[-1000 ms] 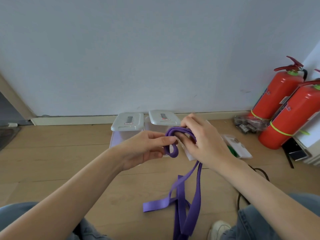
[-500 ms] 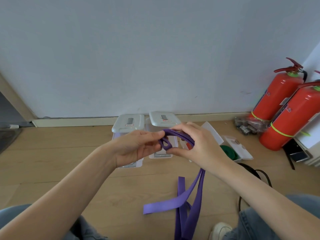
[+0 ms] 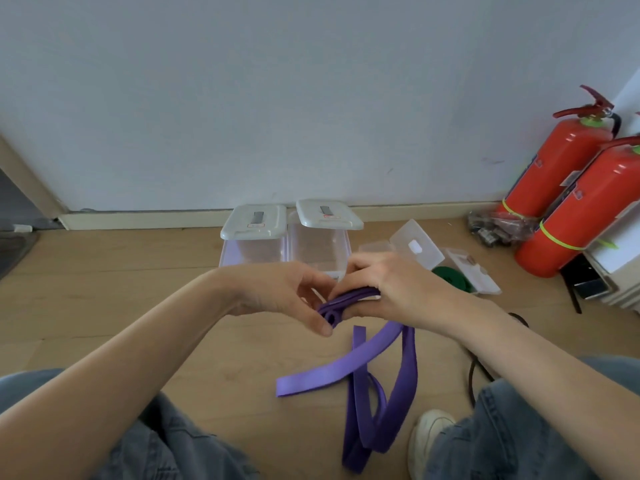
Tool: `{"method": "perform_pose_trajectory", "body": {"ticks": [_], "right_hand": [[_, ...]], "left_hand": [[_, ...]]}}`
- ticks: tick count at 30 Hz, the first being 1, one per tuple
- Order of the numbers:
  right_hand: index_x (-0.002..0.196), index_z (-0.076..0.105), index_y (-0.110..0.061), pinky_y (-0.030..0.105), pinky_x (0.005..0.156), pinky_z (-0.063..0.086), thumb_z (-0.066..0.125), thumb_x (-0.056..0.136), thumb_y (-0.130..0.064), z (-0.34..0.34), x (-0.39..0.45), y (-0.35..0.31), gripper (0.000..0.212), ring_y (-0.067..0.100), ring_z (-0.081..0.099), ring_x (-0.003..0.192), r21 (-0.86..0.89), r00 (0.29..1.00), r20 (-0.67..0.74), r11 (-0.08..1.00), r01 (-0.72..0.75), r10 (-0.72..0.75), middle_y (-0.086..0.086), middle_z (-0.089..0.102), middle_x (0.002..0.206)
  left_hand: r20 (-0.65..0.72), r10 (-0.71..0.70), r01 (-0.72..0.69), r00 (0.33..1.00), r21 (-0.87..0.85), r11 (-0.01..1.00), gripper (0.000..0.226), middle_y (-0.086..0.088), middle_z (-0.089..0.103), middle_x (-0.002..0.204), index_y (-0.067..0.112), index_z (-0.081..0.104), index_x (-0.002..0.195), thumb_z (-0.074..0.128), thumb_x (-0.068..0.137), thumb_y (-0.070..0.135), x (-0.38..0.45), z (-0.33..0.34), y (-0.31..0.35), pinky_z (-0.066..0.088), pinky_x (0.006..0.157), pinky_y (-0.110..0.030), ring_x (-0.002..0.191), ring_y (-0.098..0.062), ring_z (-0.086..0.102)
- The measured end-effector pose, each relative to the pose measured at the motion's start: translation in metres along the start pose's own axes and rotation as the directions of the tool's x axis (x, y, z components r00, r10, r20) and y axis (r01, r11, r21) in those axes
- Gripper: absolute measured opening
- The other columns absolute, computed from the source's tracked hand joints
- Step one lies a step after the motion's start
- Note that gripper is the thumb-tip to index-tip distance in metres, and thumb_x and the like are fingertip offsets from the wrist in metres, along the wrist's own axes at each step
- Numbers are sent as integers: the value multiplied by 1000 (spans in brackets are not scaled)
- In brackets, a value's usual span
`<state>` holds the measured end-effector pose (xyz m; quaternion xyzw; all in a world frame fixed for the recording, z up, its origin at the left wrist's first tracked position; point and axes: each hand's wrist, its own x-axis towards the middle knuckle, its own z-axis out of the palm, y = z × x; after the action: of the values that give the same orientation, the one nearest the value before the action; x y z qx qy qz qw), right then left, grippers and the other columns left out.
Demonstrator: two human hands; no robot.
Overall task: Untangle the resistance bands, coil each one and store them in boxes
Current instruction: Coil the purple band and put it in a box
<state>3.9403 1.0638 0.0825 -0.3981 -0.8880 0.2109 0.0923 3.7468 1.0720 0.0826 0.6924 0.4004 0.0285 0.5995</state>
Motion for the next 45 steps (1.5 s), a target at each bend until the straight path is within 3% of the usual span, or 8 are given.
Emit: {"method": "perform_pose_trajectory", "body": {"ticks": [6, 10, 15, 21, 31, 37, 41, 45], "right_hand": [[102, 72, -30, 43, 70, 47, 71, 80, -29, 3, -4, 1, 22, 19, 57, 77, 21, 1000, -8, 1000, 20, -20, 4, 58, 87], [97, 75, -22, 19, 73, 47, 75, 77, -14, -11, -6, 6, 22, 2, 62, 79, 207, 951, -305, 978, 10, 54, -12, 68, 84], [84, 59, -24, 14, 70, 50, 76, 73, -11, -22, 8, 1, 24, 2, 65, 77, 538, 801, -509, 843, 9, 316, -8, 70, 82], [88, 55, -23, 18, 74, 53, 77, 74, -19, -16, 21, -9, 26, 6, 67, 84, 651, 829, -457, 757, 64, 323, -7, 70, 88], [89, 61, -17, 18, 71, 53, 76, 75, -17, -14, 18, -9, 20, 7, 67, 82, 756, 761, -464, 650, 75, 452, -3, 71, 87], [95, 66, -22, 20, 71, 45, 70, 73, -13, -23, 8, -3, 24, 9, 58, 78, 250, 891, -429, 967, -44, 151, -1, 61, 90], [103, 70, -24, 11, 66, 36, 70, 74, -16, -16, 7, -3, 31, -1, 49, 74, 40, 939, -340, 998, -39, 51, -1, 53, 94], [94, 65, -30, 17, 75, 48, 78, 72, -11, -23, 9, -5, 31, 10, 65, 88, 569, 838, -476, 820, 60, 269, -2, 68, 90]], "left_hand": [[-93, 49, -55, 994, -54, 997, 12, 7, 70, 89, 30, 72, 88, 71, 79, 22, 4, 9, -9, 47, 77, -14, 78, -4, 64], [-259, 163, -226, 952, -233, 946, 28, 5, 73, 90, 20, 73, 96, 67, 71, 30, 3, 2, -2, 49, 74, -12, 85, -5, 67], [-534, 298, -470, 791, -219, 855, 29, 1, 74, 89, 12, 70, 99, 64, 73, 25, 5, -10, 18, 51, 71, -13, 85, -9, 69], [-721, 279, -609, 634, -243, 755, 28, -2, 75, 85, 9, 70, 94, 60, 76, 28, 6, -15, 23, 52, 73, -16, 84, -11, 70], [-648, 188, -494, 738, -328, 805, 25, -13, 71, 102, 3, 65, 108, 55, 89, 16, 14, -8, 29, 54, 85, -24, 96, -17, 68], [-488, 295, -273, 821, 118, 955, 30, 25, 69, 80, 31, 65, 94, 73, 76, 8, 3, -13, 29, 48, 66, -8, 75, 2, 67], [-488, 296, -177, 821, 276, 945, 27, 13, 68, 79, 16, 67, 97, 76, 72, 11, 8, -5, 22, 51, 76, -14, 77, 0, 65], [-596, 285, -298, 751, 79, 951, 24, 6, 72, 88, 21, 68, 96, 74, 76, 10, 2, -11, 20, 51, 75, -13, 84, -7, 68]]}}
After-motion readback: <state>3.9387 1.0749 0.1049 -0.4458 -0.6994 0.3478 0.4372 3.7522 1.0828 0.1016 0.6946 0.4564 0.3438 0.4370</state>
